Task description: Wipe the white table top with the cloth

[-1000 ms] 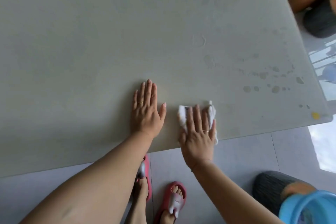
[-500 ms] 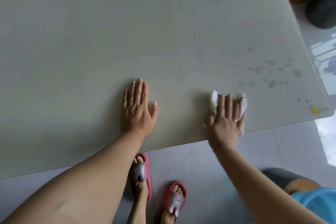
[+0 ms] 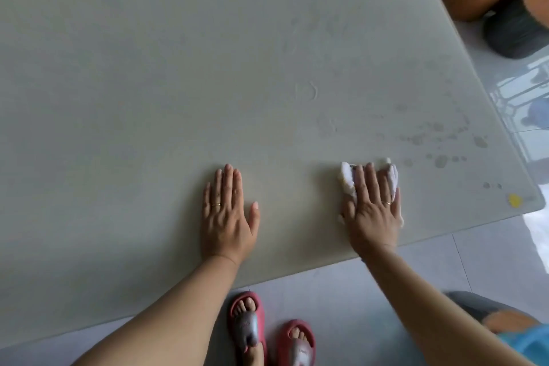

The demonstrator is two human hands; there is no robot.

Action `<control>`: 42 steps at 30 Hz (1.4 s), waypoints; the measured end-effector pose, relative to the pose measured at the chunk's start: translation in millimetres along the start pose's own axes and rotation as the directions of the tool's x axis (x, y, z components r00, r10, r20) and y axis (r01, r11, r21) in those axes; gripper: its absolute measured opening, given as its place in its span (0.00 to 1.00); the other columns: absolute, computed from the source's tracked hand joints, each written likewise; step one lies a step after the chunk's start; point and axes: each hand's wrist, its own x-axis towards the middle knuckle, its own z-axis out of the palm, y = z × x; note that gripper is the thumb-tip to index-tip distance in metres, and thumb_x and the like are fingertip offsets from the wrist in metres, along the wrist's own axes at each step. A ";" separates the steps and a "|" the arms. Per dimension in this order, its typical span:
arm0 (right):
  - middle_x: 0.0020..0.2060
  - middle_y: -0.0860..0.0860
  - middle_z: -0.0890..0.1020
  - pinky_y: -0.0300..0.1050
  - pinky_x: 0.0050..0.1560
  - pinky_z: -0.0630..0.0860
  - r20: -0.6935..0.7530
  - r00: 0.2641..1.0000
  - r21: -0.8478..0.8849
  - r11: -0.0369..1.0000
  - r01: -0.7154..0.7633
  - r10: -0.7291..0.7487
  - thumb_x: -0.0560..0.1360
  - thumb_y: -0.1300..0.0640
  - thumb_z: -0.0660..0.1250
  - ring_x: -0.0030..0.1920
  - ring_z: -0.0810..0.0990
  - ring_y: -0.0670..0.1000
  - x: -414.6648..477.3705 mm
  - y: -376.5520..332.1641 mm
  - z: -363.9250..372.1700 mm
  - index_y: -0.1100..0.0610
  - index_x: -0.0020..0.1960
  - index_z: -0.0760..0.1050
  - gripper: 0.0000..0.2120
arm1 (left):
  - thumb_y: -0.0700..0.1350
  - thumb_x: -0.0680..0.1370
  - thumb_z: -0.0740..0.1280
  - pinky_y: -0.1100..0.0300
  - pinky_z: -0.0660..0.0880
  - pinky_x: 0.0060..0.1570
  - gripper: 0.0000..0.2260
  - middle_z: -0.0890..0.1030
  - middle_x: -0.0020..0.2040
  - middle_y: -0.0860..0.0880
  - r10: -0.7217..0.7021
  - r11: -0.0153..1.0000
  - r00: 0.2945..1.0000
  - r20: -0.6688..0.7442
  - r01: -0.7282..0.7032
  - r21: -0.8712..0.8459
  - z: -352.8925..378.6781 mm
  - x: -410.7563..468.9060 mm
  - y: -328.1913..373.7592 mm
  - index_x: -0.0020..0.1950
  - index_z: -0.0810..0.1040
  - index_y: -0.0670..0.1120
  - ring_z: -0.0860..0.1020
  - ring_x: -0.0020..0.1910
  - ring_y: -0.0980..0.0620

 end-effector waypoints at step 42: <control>0.74 0.49 0.62 0.55 0.74 0.52 0.025 0.728 -0.066 0.725 0.685 -0.685 0.76 0.46 0.54 0.75 0.56 0.53 109.4 -49.9 -2.6 0.46 0.75 0.58 0.27 | 0.52 0.77 0.52 0.48 0.55 0.73 0.28 0.61 0.75 0.41 0.010 1.000 1.000 -0.024 -0.011 -0.013 -1.6 108.0 22.7 0.74 0.61 0.39 0.60 0.74 0.43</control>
